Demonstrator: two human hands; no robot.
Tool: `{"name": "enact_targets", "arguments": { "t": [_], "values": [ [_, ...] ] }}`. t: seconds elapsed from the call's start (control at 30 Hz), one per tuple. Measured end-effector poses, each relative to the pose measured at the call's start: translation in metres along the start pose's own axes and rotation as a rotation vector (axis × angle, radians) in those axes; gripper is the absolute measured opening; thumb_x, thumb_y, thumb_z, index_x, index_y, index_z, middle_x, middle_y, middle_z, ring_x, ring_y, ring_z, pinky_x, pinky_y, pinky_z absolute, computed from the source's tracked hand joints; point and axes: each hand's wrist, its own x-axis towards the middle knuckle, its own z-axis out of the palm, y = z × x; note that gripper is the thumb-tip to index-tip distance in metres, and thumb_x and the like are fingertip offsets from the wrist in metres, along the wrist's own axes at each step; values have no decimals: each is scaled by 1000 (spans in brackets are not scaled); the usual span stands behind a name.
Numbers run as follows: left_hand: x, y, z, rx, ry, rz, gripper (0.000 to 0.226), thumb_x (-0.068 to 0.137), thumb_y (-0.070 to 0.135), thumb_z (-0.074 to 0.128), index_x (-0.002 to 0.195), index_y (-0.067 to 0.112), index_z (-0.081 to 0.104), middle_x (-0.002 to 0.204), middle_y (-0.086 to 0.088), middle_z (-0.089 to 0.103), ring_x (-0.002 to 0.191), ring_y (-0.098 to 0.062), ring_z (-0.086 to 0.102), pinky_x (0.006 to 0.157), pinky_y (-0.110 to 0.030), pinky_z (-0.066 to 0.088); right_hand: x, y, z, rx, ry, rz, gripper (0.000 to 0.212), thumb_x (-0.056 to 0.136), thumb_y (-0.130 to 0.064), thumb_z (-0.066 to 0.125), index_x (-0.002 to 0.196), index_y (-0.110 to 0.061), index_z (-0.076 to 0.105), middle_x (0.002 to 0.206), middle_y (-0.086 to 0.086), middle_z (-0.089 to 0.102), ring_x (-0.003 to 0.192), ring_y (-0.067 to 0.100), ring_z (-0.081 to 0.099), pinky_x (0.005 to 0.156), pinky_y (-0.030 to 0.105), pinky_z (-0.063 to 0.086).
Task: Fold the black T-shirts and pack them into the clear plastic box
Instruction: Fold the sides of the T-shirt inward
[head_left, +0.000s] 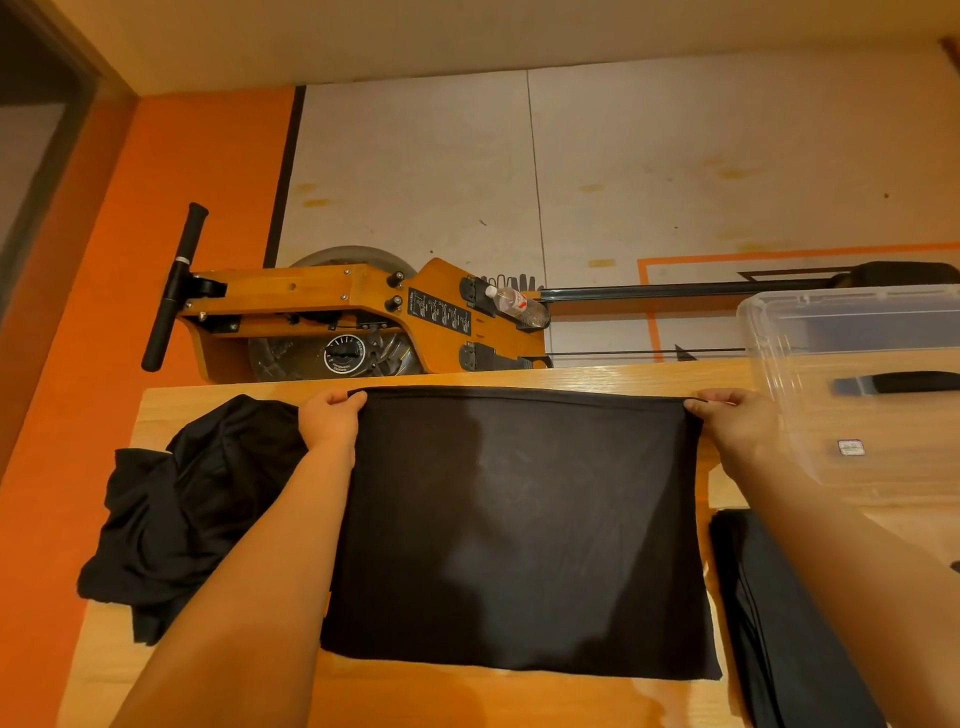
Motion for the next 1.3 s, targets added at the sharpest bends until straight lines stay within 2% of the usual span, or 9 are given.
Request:
{"name": "enact_targets", "arguments": {
  "t": [0.17,0.3,0.47,0.63,0.8,0.9,0.97,1.1,1.3],
  "values": [
    [-1,0,2,29,-24,17,32,89,16,67,120,7,63,121,-9,60,117,-26,55,91,-31,42,2,4,3,-40,-6,-50,23,87,-11,71,108,-5,66,104,10,66,104,28,63,90,38,53],
    [-7,2,-1,72,1,74,34,91,16,64,124,10,59,127,-9,57,116,-25,55,86,-28,41,-10,2,8,-254,26,-213,34,94,-14,62,127,-3,58,119,14,64,112,29,60,96,39,49],
    [-29,-15,-12,139,53,314,31,95,19,58,125,12,56,132,-9,49,112,-22,56,93,-34,48,-51,9,15,-406,81,-498,36,96,-13,57,130,-3,56,127,15,58,120,29,53,103,39,42],
    [-79,-65,-26,213,33,466,29,97,18,54,124,10,57,124,-7,51,101,-18,59,85,-25,43,-123,42,27,-474,-9,-668,32,93,-9,59,125,-5,58,126,13,57,121,28,50,106,40,38],
    [-115,-132,-49,233,0,460,24,97,18,55,119,10,60,119,-6,53,94,-19,61,77,-27,44,-190,102,32,-544,-51,-632,33,92,-11,62,125,-9,61,133,10,57,126,26,49,108,39,36],
    [-130,-168,-66,277,-6,442,25,96,19,58,119,12,62,120,-6,55,99,-20,61,84,-37,50,-219,137,31,-615,-45,-599,37,91,-13,65,128,-11,61,138,9,54,130,27,48,111,41,33],
    [-136,-189,-76,345,3,450,23,94,18,61,116,14,65,118,-6,56,101,-23,60,89,-44,48,-233,159,31,-715,-36,-616,40,89,-14,68,128,-11,62,141,12,52,134,31,46,112,45,30],
    [-145,-215,-92,448,-2,458,15,89,16,66,103,16,71,116,-9,56,105,-28,56,90,-43,41,-244,185,27,-823,-16,-588,42,89,-18,69,129,-10,62,144,15,50,138,34,40,114,51,26],
    [-143,-229,-106,435,14,350,30,89,16,67,117,12,63,120,-13,53,101,-31,57,84,-44,47,-248,192,8,-769,28,-435,44,96,-23,60,137,-11,54,151,14,41,142,35,33,116,50,23]
  ]
}}
